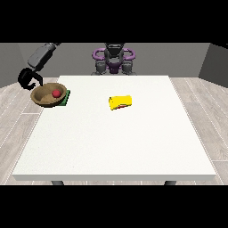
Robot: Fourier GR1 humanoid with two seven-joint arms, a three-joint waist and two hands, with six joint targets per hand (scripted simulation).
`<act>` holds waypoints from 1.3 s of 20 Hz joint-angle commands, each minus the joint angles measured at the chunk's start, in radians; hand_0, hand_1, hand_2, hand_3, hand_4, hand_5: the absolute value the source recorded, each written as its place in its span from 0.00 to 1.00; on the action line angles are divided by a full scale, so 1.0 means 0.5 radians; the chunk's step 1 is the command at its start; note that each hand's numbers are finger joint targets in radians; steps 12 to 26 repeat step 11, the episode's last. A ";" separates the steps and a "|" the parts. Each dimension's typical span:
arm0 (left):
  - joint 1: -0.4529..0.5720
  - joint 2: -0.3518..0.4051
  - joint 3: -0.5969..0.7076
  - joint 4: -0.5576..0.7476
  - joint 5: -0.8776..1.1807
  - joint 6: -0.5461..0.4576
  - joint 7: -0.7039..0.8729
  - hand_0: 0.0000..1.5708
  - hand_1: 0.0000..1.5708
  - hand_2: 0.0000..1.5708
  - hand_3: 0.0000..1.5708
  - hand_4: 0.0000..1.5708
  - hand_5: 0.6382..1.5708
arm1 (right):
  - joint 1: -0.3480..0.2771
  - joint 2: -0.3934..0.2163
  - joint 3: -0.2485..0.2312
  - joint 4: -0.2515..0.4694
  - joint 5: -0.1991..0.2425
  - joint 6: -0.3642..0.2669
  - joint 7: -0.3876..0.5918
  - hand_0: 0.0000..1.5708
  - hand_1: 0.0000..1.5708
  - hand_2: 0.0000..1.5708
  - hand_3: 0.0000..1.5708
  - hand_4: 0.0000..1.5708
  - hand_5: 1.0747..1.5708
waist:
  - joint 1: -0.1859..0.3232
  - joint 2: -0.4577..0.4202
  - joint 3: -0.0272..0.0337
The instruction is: Pick the cup and pour the ball into the bowl, then pick the bowl and place it on the pad
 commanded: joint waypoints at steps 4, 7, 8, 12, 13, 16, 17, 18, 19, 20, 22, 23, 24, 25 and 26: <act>-0.060 0.015 -0.035 -0.122 0.131 0.029 0.169 0.00 0.00 0.00 0.00 0.48 0.97 | -0.072 -0.073 -0.026 0.076 0.000 -0.139 0.146 0.00 0.00 0.00 0.00 0.00 0.83 | 0.054 -0.081 0.002; -0.015 -0.202 -0.190 -0.371 0.205 0.122 0.341 0.00 0.00 0.00 0.00 0.63 1.00 | -0.048 -0.145 -0.016 0.112 0.012 -0.069 0.193 0.00 0.00 0.00 0.00 0.00 0.81 | 0.052 -0.290 0.003; 0.014 -0.219 -0.211 -0.313 0.164 0.152 0.355 0.00 0.00 0.00 0.00 0.63 1.00 | -0.073 -0.166 0.002 0.058 0.006 0.036 0.220 0.00 0.00 0.00 0.00 0.00 0.69 | 0.010 -0.412 0.001; 0.066 -0.253 -0.283 -0.111 0.057 0.172 0.378 0.00 0.00 0.00 0.00 0.63 1.00 | -0.228 0.021 0.082 -0.133 0.007 0.073 0.244 0.00 0.00 0.00 0.00 0.45 0.29 | -0.124 -0.706 -0.009; 0.066 -0.253 -0.283 -0.111 0.057 0.172 0.378 0.00 0.00 0.00 0.00 0.63 1.00 | -0.228 0.021 0.082 -0.133 0.007 0.073 0.244 0.00 0.00 0.00 0.00 0.45 0.29 | -0.124 -0.706 -0.009; 0.066 -0.253 -0.283 -0.111 0.057 0.172 0.378 0.00 0.00 0.00 0.00 0.63 1.00 | -0.228 0.021 0.082 -0.133 0.007 0.073 0.244 0.00 0.00 0.00 0.00 0.45 0.29 | -0.124 -0.706 -0.009; 0.066 -0.253 -0.283 -0.111 0.057 0.172 0.378 0.00 0.00 0.00 0.00 0.63 1.00 | -0.228 0.021 0.082 -0.133 0.007 0.073 0.244 0.00 0.00 0.00 0.00 0.45 0.29 | -0.124 -0.706 -0.009; 0.066 -0.253 -0.283 -0.111 0.057 0.172 0.378 0.00 0.00 0.00 0.00 0.63 1.00 | -0.228 0.021 0.082 -0.133 0.007 0.073 0.244 0.00 0.00 0.00 0.00 0.45 0.29 | -0.124 -0.706 -0.009; 0.066 -0.253 -0.283 -0.111 0.057 0.172 0.378 0.00 0.00 0.00 0.00 0.63 1.00 | -0.228 0.021 0.082 -0.133 0.007 0.073 0.244 0.00 0.00 0.00 0.00 0.45 0.29 | -0.124 -0.706 -0.009; 0.066 -0.253 -0.283 -0.111 0.057 0.172 0.378 0.00 0.00 0.00 0.00 0.63 1.00 | -0.228 0.021 0.082 -0.133 0.007 0.073 0.244 0.00 0.00 0.00 0.00 0.45 0.29 | -0.124 -0.706 -0.009; 0.066 -0.253 -0.283 -0.111 0.057 0.172 0.378 0.00 0.00 0.00 0.00 0.63 1.00 | -0.228 0.021 0.082 -0.133 0.007 0.073 0.244 0.00 0.00 0.00 0.00 0.45 0.29 | -0.124 -0.706 -0.009; 0.066 -0.253 -0.283 -0.111 0.057 0.172 0.378 0.00 0.00 0.00 0.00 0.63 1.00 | -0.228 0.021 0.082 -0.133 0.007 0.073 0.244 0.00 0.00 0.00 0.00 0.45 0.29 | -0.124 -0.706 -0.009; 0.066 -0.253 -0.283 -0.111 0.057 0.172 0.378 0.00 0.00 0.00 0.00 0.63 1.00 | -0.228 0.021 0.082 -0.133 0.007 0.073 0.244 0.00 0.00 0.00 0.00 0.45 0.29 | -0.124 -0.706 -0.009; 0.066 -0.253 -0.283 -0.111 0.057 0.172 0.378 0.00 0.00 0.00 0.00 0.63 1.00 | -0.228 0.021 0.082 -0.133 0.007 0.073 0.244 0.00 0.00 0.00 0.00 0.45 0.29 | -0.124 -0.706 -0.009; 0.066 -0.253 -0.283 -0.111 0.057 0.172 0.378 0.00 0.00 0.00 0.00 0.63 1.00 | -0.228 0.021 0.082 -0.133 0.007 0.073 0.244 0.00 0.00 0.00 0.00 0.45 0.29 | -0.124 -0.706 -0.009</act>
